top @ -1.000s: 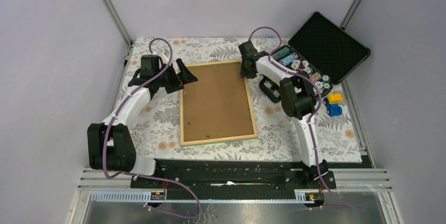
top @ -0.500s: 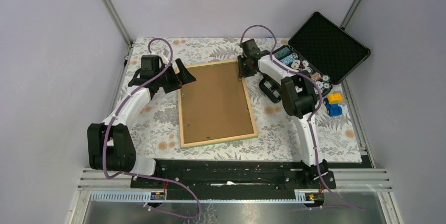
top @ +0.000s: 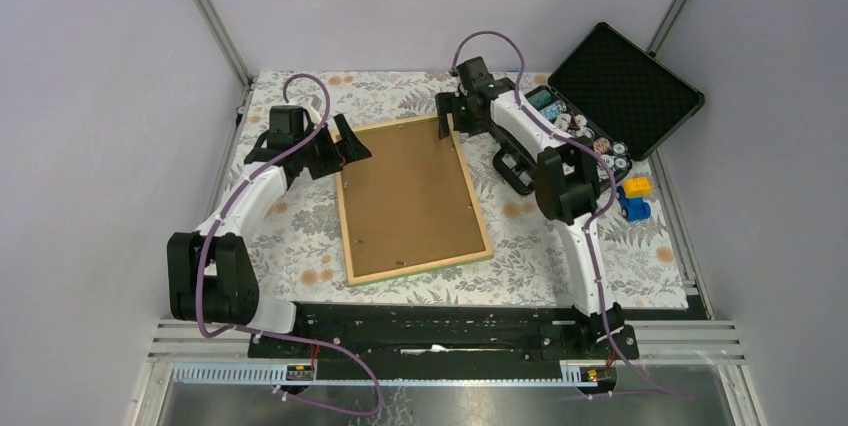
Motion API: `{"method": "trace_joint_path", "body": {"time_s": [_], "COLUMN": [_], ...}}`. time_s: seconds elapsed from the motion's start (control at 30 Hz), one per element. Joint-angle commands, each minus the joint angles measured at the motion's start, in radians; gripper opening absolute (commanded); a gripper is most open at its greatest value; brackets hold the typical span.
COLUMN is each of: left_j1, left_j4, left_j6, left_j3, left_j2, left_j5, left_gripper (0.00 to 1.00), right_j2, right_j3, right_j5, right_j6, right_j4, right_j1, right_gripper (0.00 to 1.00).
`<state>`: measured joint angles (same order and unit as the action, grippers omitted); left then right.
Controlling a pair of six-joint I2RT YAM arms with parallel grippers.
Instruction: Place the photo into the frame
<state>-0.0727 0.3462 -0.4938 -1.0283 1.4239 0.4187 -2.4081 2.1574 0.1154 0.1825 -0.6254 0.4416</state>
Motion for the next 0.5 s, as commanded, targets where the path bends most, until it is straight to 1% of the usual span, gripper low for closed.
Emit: {"method": "trace_joint_path", "body": {"time_s": [0.0,0.03,0.07,0.27,0.47], "left_j1": [-0.005,-0.007,-0.009,-0.028,-0.033], "left_j4": [-0.051,-0.057,-0.06,-0.062,-0.044], "left_j6": [0.007,0.005,0.004,0.007,0.027], "left_j3": [-0.02,-0.018,-0.016,-0.012,-0.014], "left_j2": [-0.046,-0.054,-0.061,-0.087,-0.08], "left_j5": [0.05,0.054,0.057,0.034,-0.031], "left_gripper": [0.99,0.99,0.99,0.99,0.99], "right_j2": [0.221,0.272,0.321,0.648,0.896], "right_j3": [-0.127,-0.204,-0.277,-0.744,-1.093], "right_j5": [0.014,0.013,0.008,-0.027,-0.017], "right_j6": [0.104,0.121,0.141,0.29,0.385], "right_j4": [-0.033,-0.008,0.017,0.166,0.236], "right_j1": [0.018,0.026,0.034,0.075,0.086], "right_gripper": [0.94,0.98,0.99,1.0,1.0]}}
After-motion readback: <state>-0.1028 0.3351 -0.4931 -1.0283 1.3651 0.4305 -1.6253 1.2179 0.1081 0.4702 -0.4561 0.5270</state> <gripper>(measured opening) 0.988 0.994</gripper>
